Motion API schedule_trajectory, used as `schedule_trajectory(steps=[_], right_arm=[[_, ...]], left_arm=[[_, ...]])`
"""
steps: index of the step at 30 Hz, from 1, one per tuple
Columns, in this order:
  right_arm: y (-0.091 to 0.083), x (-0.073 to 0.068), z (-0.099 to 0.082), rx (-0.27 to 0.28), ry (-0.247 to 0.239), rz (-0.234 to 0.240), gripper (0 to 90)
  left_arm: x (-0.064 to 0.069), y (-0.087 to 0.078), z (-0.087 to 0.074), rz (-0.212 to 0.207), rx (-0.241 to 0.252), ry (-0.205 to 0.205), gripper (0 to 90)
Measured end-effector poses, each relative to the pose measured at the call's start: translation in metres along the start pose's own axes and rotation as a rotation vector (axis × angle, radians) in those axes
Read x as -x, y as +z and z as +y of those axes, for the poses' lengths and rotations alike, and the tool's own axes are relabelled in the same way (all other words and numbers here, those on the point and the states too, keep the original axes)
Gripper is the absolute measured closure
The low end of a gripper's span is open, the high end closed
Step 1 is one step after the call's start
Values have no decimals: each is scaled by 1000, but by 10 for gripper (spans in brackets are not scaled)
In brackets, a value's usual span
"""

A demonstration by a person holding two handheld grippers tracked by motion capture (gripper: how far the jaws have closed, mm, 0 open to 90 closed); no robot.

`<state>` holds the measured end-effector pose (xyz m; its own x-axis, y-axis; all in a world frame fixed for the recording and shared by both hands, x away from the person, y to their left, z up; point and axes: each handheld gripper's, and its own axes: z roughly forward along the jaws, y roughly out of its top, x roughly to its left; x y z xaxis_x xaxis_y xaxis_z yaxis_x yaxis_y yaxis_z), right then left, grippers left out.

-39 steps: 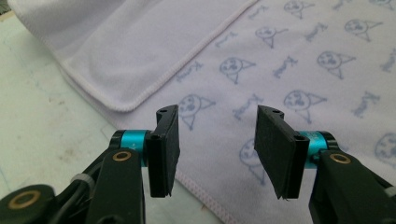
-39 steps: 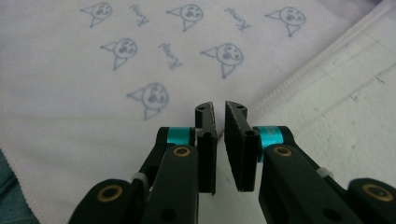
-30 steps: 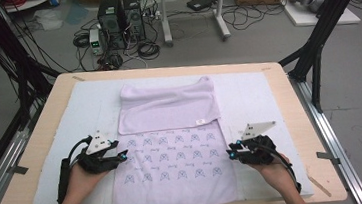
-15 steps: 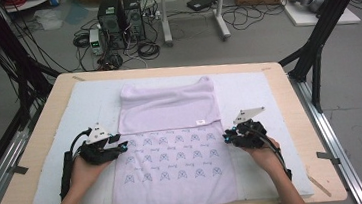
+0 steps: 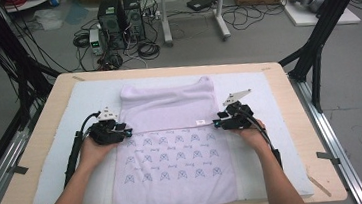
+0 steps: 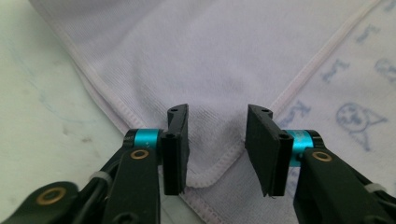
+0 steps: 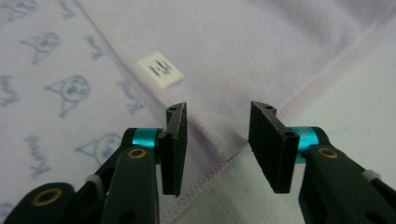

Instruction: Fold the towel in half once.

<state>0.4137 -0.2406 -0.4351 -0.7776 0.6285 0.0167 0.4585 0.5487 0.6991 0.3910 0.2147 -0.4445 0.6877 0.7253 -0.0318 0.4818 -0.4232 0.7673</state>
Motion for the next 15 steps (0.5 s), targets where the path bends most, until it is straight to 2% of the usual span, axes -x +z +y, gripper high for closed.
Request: schedule_trajectory(steps=[1, 2, 4, 5, 7, 10, 13, 15], right_arm=[[2, 1, -2, -6, 20, 8, 649], [2, 2, -2, 0, 29, 2, 745], [0, 5, -2, 5, 56, 20, 831], [-1, 5, -2, -2, 51, 11, 863], [-4, 4, -1, 2, 50, 5, 869], [-11, 3, 1, 22, 37, 2, 869], [-22, 0, 3, 66, 37, 17, 869], [-31, -4, 4, 98, 39, 40, 869]], left_arm=[[1, 0, 0, 2, 3, -4, 654], [1, 0, 0, 10, 4, 11, 719], [3, 0, 2, 18, -1, 32, 799], [4, -1, 2, 28, -2, 42, 814], [5, -3, 3, 50, 2, 47, 859], [4, -13, 6, 50, 40, 31, 865], [8, -28, 9, 45, 87, 28, 870], [13, -40, 9, 44, 104, 40, 870]])
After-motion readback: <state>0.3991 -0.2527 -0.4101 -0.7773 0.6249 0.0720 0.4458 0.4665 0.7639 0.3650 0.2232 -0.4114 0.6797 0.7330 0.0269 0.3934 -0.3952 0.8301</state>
